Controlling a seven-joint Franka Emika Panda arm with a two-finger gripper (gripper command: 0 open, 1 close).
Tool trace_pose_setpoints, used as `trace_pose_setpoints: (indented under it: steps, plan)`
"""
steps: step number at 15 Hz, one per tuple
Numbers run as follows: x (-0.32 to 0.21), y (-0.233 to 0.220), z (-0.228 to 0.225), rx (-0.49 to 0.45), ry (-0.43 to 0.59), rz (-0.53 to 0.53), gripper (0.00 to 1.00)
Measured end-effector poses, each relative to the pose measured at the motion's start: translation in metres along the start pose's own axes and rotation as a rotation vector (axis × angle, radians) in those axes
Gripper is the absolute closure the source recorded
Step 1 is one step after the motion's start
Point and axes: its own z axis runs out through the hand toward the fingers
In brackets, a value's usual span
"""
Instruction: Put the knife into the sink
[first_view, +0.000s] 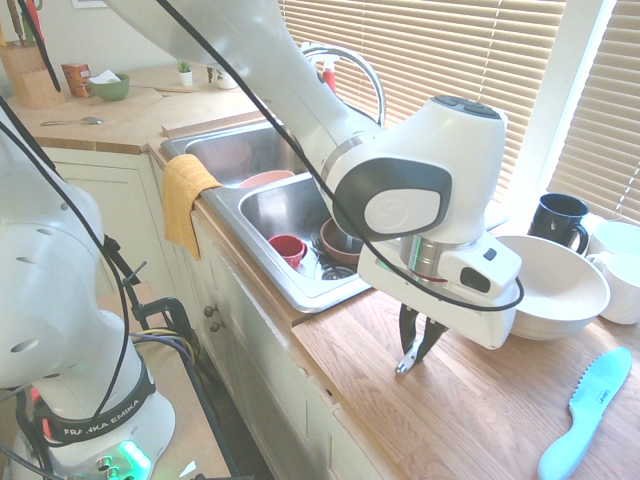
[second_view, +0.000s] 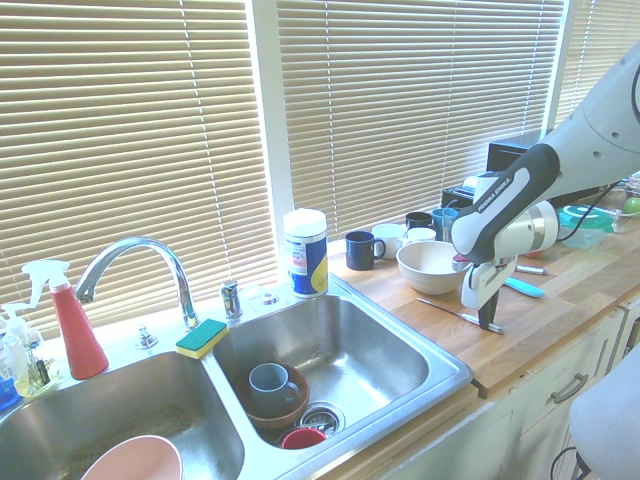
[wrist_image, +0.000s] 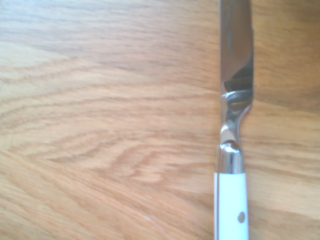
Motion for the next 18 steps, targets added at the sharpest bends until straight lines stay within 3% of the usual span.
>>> trace_pose_setpoints:
  steps: [4, 9, 13, 18]
  plan:
    - [-0.003, -0.008, -0.006, 0.014, -0.01, 0.003, 1.0]
    - [-0.03, -0.057, -0.056, 0.041, 0.001, -0.025, 1.0]
    - [-0.068, -0.137, -0.082, 0.052, 0.0, 0.034, 1.0]
    - [-0.125, -0.241, -0.07, 0.062, 0.085, 0.163, 1.0]
